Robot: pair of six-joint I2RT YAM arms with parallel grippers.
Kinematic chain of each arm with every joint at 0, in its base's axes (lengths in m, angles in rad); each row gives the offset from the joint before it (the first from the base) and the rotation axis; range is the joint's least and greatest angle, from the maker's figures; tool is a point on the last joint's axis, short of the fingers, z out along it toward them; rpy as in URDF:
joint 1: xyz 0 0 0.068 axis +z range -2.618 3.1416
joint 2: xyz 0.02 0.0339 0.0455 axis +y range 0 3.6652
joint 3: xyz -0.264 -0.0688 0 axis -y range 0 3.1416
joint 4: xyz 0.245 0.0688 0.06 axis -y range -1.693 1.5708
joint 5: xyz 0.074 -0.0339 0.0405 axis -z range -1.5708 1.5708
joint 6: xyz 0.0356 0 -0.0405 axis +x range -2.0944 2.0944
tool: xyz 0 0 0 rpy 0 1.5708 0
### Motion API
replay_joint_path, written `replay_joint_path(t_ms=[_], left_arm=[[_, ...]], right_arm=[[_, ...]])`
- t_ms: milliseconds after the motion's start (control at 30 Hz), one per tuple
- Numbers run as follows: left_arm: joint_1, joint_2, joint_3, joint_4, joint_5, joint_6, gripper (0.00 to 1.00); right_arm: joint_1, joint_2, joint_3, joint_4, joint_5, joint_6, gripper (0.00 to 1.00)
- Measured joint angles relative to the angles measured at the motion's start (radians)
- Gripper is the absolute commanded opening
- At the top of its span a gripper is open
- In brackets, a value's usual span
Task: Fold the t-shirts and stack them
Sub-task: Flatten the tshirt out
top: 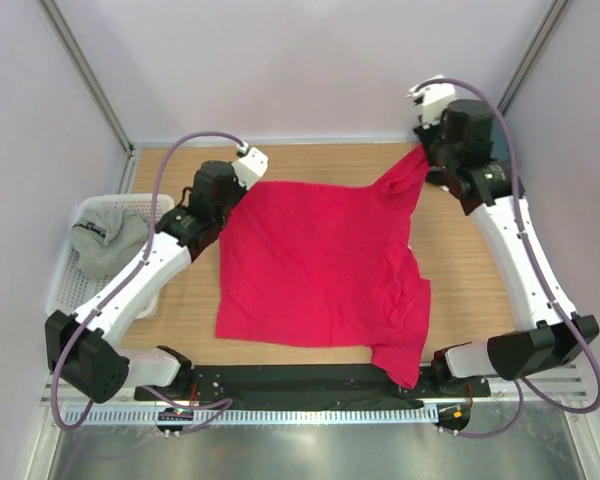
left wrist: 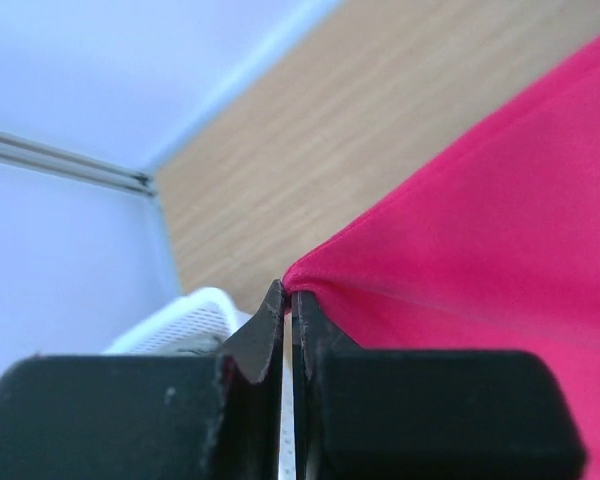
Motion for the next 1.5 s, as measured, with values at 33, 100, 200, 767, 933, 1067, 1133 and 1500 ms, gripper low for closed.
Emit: replay_joint_path(t_ms=[33, 100, 200, 767, 933, 1067, 1133, 1500], left_arm=[[0.000, -0.017, 0.022, 0.000, -0.008, 0.008, 0.00], [0.001, -0.041, 0.079, 0.002, -0.020, 0.025, 0.00], [0.001, -0.061, 0.160, 0.005, -0.020, 0.031, 0.00], [0.003, -0.103, 0.057, -0.118, 0.192, -0.080, 0.00], [0.003, -0.018, -0.017, -0.153, 0.230, -0.117, 0.00], [0.003, 0.003, -0.019, -0.158, 0.243, -0.138, 0.00], [0.003, 0.003, -0.019, -0.155, 0.243, -0.141, 0.00], [0.003, 0.005, -0.019, -0.148, 0.235, -0.140, 0.00]], right_arm=[[-0.040, -0.021, -0.012, 0.002, -0.020, 0.020, 0.01], [-0.092, -0.058, -0.034, 0.002, -0.050, 0.049, 0.01], [-0.120, -0.115, -0.054, -0.001, -0.091, 0.085, 0.01], [-0.143, -0.057, -0.369, 0.153, -0.477, 0.418, 0.01], [-0.143, 0.216, -0.402, 0.196, -0.641, 0.535, 0.01], [-0.141, 0.422, -0.371, 0.266, -0.817, 0.668, 0.01], [-0.136, 0.477, -0.365, 0.298, -0.869, 0.717, 0.01], [-0.087, 0.431, -0.374, 0.534, -0.871, 0.792, 0.01]])
